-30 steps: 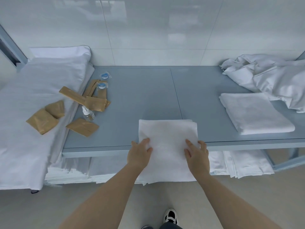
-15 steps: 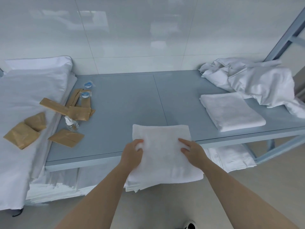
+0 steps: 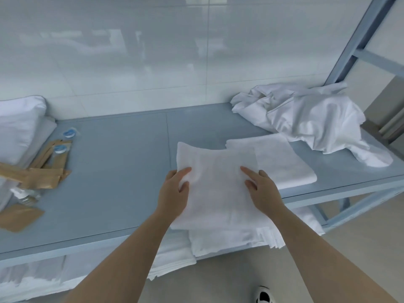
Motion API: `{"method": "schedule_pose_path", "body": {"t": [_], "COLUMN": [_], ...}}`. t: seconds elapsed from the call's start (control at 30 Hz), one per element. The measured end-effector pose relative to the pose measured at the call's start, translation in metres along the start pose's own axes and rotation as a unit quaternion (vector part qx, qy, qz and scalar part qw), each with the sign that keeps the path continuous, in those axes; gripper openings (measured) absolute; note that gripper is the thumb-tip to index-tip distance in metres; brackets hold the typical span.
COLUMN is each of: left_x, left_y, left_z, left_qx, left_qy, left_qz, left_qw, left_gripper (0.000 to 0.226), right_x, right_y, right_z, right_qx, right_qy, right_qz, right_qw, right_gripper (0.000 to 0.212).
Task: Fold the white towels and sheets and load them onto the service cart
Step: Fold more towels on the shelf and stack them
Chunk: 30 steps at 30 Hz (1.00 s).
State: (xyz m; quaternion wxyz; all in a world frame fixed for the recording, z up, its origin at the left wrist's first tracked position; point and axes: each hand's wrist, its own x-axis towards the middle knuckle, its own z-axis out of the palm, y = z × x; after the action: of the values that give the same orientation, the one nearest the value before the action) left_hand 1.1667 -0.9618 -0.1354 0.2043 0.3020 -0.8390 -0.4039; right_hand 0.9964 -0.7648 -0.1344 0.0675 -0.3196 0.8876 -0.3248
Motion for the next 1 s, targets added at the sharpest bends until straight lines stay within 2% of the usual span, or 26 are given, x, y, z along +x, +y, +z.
{"method": "schedule_pose_path", "body": {"t": [0.23,0.43,0.6,0.73,0.8,1.0], "left_x": [0.049,0.085,0.11,0.115,0.112,0.107], "left_y": [0.084,0.125,0.126,0.106,0.096,0.086], "left_z": [0.109,0.166,0.197,0.22,0.226,0.224], "left_qx": [-0.021,-0.034,-0.027,0.021,0.045,0.034], "left_qy": [0.048,0.067,0.088,0.014,-0.014,-0.006], "left_qz": [-0.031,-0.052,-0.077,-0.16,-0.189,-0.166], "left_qw": [0.998,0.996,0.993,0.987,0.981,0.985], "left_gripper": [0.041,0.042,0.042,0.045,0.045,0.046], "right_x": [0.082,0.139,0.171,0.176,0.169,0.161], "right_y": [0.099,0.147,0.176,0.209,0.221,0.217], "right_z": [-0.094,-0.136,-0.135,-0.113,-0.103,-0.087], "right_qx": [0.012,-0.001,-0.002,-0.016,-0.002,-0.016], "right_qy": [-0.023,-0.028,-0.051,-0.167,-0.199,-0.152], "right_qz": [-0.054,-0.082,-0.066,0.021,0.056,0.033], "right_qw": [0.998,0.996,0.997,0.986,0.978,0.988], "right_gripper": [0.043,0.043,0.044,0.053,0.053,0.051]}}
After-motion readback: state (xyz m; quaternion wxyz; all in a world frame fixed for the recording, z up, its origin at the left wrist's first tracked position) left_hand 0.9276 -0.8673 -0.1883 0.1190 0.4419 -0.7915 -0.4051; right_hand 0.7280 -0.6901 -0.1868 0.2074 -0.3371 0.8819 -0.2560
